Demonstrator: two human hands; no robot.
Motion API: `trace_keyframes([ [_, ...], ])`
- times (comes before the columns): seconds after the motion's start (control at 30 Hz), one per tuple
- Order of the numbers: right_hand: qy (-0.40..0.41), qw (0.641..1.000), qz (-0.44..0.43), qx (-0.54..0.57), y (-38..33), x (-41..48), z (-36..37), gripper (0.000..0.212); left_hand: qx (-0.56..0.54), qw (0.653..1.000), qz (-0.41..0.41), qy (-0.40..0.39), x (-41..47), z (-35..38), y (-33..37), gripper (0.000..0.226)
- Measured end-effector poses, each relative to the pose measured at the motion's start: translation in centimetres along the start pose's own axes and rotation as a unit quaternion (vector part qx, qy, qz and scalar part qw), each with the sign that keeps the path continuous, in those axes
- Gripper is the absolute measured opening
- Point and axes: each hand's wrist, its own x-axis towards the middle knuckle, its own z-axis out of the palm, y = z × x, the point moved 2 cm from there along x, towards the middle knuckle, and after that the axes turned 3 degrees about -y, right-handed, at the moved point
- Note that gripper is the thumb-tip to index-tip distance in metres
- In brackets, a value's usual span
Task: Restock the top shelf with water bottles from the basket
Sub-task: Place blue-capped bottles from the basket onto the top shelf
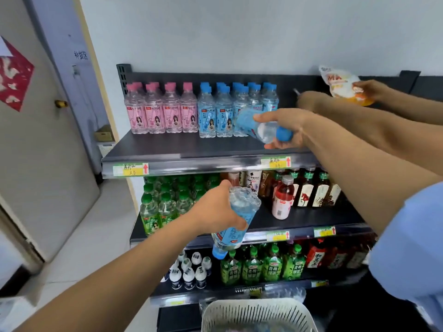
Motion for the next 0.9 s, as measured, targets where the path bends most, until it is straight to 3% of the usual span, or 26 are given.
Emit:
trace_keyframes([
  [0.1,0.015,0.992,-0.037,-0.118,-0.9,0.7,-0.8,0.051,-0.005,1.000,0.002,0.007,0.5,0.1,0.3,0.059],
  [0.2,0.013,0.985,-0.081,-0.155,-1.8,1.1,-1.1,0.058,-0.020,1.000,0.000,0.012,0.9,-0.2,0.3,0.059],
  [0.47,-0.017,0.953,-0.095,-0.287,-4.5,0.5,-0.2,0.045,-0.040,0.999,0.020,0.008,2.1,-0.6,-0.1,0.078],
  [0.57,0.016,0.949,-0.102,-0.298,-4.8,1.1,-0.2,0.049,-0.050,0.999,0.019,-0.001,2.5,-0.7,-0.3,0.083],
  [0.7,0.046,0.955,-0.091,-0.279,-5.4,1.9,-0.6,0.039,-0.048,0.999,0.021,-0.010,2.9,-0.6,-0.5,0.085],
  [0.8,0.063,0.961,-0.082,-0.258,-5.8,2.3,-0.7,0.053,-0.046,0.999,0.022,-0.006,3.3,-0.6,-0.6,0.083],
  [0.9,0.102,0.946,-0.128,-0.281,-6.7,2.0,-0.6,0.068,-0.046,0.999,0.026,-0.007,3.7,-0.7,-0.5,0.079],
])
